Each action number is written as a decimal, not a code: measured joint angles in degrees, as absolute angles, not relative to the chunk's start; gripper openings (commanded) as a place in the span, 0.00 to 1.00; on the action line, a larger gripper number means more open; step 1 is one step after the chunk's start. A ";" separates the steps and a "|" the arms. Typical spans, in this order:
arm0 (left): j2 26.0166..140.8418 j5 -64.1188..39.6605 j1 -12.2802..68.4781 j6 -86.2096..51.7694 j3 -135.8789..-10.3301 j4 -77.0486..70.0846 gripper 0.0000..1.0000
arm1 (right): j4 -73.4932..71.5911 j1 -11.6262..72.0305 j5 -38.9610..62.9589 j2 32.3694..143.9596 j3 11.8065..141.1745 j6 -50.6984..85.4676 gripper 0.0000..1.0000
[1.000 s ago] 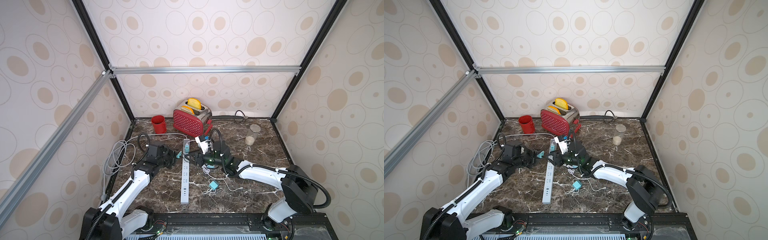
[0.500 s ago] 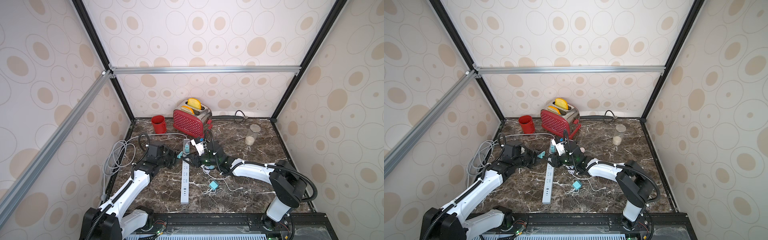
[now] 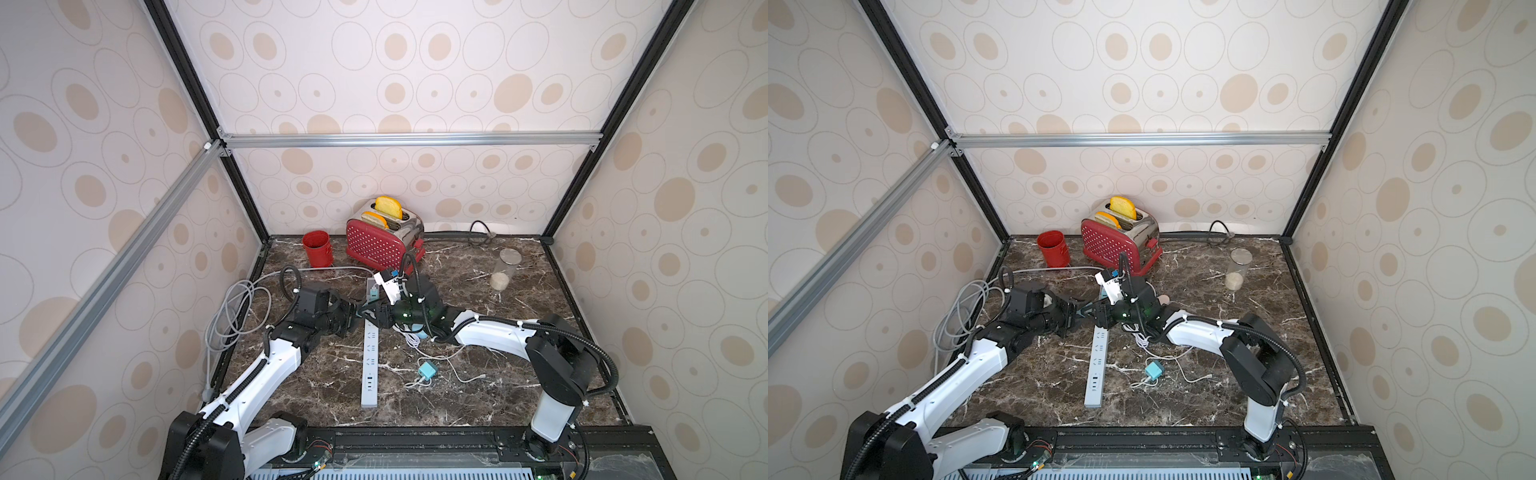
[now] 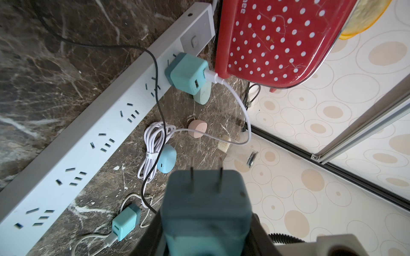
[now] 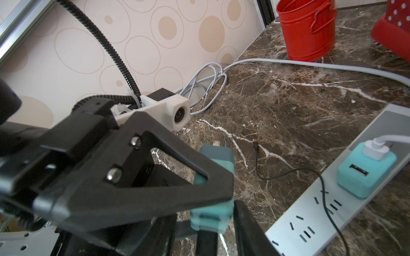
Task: Charge the bluetooth headset
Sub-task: Pick up the plug from the center of the board.
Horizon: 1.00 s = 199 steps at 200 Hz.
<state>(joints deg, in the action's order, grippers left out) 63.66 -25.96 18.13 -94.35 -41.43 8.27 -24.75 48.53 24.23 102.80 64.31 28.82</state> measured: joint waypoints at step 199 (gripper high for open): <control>63.57 -14.44 18.11 -53.52 -45.01 17.26 0.91 | 12.32 47.57 17.69 96.36 69.43 32.84 0.05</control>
